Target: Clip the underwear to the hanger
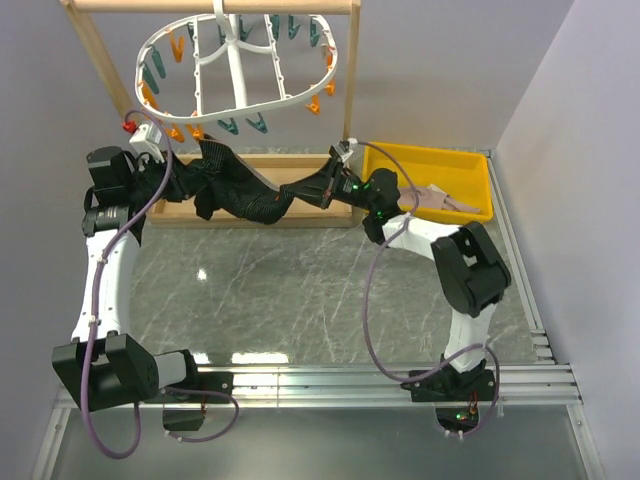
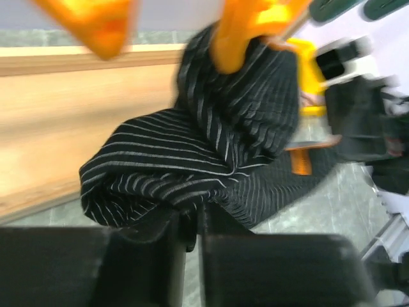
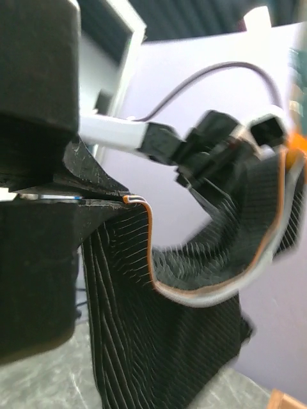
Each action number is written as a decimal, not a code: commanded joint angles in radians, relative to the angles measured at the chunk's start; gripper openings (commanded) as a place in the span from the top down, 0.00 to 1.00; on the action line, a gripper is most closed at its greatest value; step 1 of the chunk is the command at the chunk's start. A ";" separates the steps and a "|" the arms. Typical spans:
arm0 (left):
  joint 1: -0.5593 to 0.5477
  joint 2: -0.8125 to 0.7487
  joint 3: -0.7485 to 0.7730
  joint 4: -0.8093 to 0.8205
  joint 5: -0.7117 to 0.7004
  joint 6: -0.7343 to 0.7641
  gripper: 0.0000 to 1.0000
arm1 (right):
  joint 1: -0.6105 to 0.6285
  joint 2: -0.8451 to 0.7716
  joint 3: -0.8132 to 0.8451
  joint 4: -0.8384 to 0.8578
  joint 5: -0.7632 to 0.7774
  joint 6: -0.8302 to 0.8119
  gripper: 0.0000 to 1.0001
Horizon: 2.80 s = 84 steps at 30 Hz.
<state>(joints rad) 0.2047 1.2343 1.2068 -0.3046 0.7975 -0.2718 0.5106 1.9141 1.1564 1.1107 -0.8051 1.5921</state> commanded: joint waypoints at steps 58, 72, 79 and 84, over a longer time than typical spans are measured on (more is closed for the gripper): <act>-0.409 -0.067 -0.454 0.777 -0.186 -0.676 0.86 | 0.358 -0.316 0.063 -1.038 0.078 -1.485 1.00; -0.363 -0.171 -0.434 0.572 -0.156 -0.589 0.69 | 0.348 -0.141 0.118 -1.026 0.526 -1.410 1.00; -0.285 -0.213 -0.409 0.480 -0.104 -0.561 0.62 | 0.347 -0.060 0.160 -0.990 0.613 -1.373 1.00; -0.239 -0.280 -0.408 0.414 -0.063 -0.526 0.54 | 0.342 -0.003 0.203 -0.983 0.659 -1.362 1.00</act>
<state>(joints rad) -0.0574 1.0149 0.7513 0.1471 0.6800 -0.8471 0.8604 1.8919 1.3048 0.0967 -0.2016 0.2134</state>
